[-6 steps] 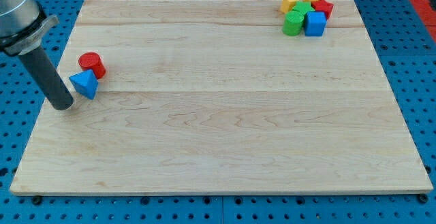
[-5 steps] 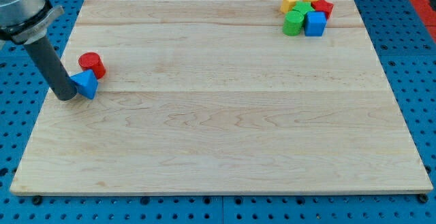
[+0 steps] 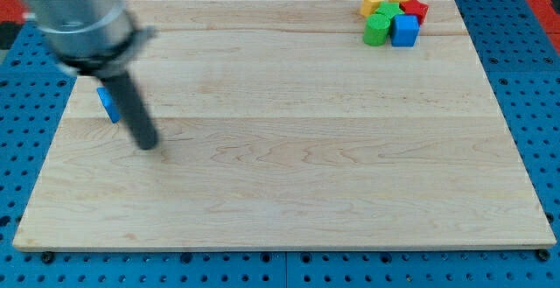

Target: Move yellow heart along with yellow hexagon slightly left

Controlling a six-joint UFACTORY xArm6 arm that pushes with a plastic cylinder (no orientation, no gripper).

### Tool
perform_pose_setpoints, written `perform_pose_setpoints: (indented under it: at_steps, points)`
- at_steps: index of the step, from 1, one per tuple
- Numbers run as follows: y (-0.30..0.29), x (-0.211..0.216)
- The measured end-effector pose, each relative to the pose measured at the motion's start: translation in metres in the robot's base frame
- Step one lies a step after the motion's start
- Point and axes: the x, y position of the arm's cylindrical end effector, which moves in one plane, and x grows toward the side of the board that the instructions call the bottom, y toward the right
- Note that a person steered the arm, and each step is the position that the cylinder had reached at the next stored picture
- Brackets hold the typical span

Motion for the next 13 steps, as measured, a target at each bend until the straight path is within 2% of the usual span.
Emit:
perform_pose_setpoints:
  at_steps: [1, 2, 3, 4, 6, 9, 10, 11, 13]
  points:
    - [0.121, -0.011]
    - [0.241, -0.040]
    - [0.353, -0.086]
    - [0.436, -0.145]
    - [0.445, -0.286]
    - [0.410, -0.296]
    - [0.439, -0.292]
    - [0.444, -0.283]
    - [0.411, -0.296]
